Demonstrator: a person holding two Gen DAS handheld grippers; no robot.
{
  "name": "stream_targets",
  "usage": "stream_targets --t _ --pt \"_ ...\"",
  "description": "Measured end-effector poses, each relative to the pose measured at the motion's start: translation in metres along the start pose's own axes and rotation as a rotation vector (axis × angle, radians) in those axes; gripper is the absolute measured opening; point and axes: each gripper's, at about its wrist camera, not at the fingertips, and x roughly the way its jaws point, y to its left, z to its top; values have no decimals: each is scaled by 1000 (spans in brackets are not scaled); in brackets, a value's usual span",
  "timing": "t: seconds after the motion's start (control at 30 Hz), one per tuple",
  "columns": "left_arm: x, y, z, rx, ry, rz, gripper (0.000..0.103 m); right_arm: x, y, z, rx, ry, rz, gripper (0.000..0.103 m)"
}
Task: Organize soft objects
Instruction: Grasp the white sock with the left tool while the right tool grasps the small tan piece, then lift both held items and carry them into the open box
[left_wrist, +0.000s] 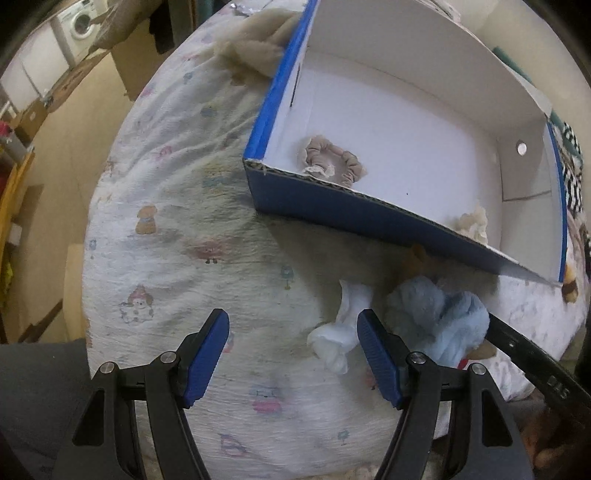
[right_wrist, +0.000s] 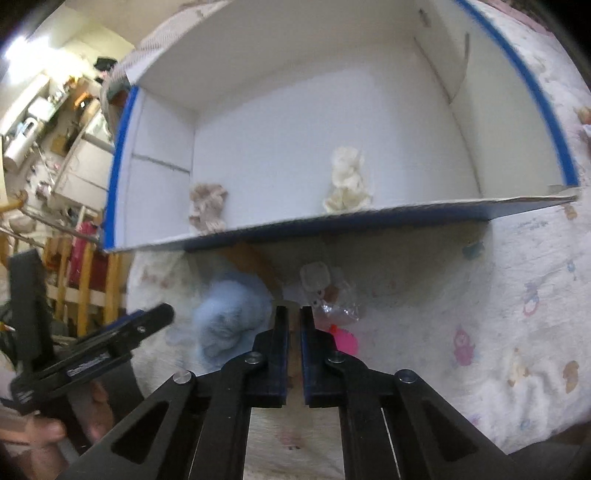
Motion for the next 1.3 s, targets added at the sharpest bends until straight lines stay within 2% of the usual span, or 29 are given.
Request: stream_targets --t 0.2,0.33,0.53,0.57,0.6,0.63,0.67,0.83,1.03,1.3 --pt "3 2 2 -37 21 -21 69 -35 -12 1 48 -119 76 8" --pt "13 -6 1 -14 52 -18 69 -35 -11 6 67 -124 80 7" --pt "43 -23 -2 24 168 6 69 -38 -12 7 62 -126 86 8" --pt "47 -26 -2 32 175 21 63 -40 -14 6 63 -125 86 8" --pt "49 -28 -2 40 180 31 50 -39 -14 6 62 -124 86 8" --pt "51 -31 -2 49 185 40 44 -38 -13 6 63 -119 86 7" --pt "53 -33 -2 56 191 46 31 -37 -14 5 63 -114 88 7" --pt "51 -39 -1 85 173 62 30 -39 -13 4 52 -111 86 7" --pt "30 -36 -2 113 95 63 30 -41 -7 3 20 -125 69 7" --pt "15 3 -10 85 74 127 30 -57 3 -2 -21 -204 76 8"
